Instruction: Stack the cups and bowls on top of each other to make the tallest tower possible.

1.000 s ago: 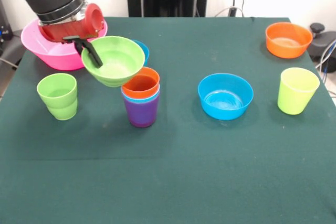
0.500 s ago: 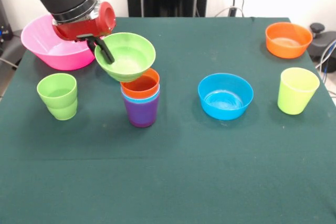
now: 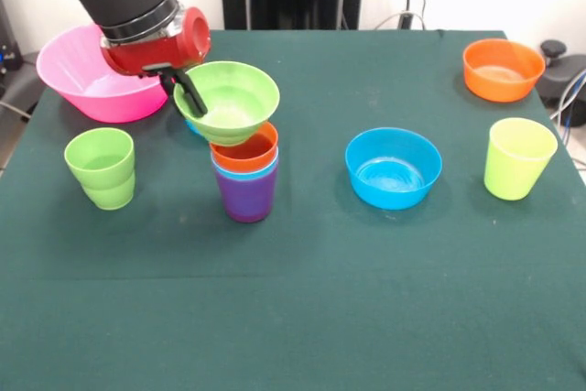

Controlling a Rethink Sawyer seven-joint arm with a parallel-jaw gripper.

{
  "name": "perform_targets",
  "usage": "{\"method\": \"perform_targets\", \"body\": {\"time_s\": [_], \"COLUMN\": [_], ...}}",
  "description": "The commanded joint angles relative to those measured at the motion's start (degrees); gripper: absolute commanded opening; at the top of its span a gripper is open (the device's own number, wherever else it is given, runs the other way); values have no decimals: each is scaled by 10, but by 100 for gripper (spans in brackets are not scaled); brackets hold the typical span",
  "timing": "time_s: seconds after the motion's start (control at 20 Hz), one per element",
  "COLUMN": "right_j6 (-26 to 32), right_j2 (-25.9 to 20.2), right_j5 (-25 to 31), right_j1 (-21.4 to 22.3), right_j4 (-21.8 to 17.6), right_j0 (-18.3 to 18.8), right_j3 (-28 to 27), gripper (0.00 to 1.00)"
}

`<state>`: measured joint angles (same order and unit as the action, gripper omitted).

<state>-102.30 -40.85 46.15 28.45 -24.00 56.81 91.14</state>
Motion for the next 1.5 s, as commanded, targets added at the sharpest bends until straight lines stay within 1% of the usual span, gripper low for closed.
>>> {"method": "perform_targets", "body": {"time_s": [0.05,0.3,0.6,1.05,1.35,1.5], "right_j6": [48,41,39,31,41,52], "right_j2": [0,8,12,15,18,19], "right_j5": [-69,-89,-90,-110,-123,-120], "right_j1": [-2,-4,-2,-7,-23,-29], "right_j4": [-56,-57,-48,-51,-57,-58], "right_j0": [-27,-34,-43,-42,-37,-39], "right_j3": [48,54,50,65,64,51], "gripper": [0,0,0,0,0,0]}}
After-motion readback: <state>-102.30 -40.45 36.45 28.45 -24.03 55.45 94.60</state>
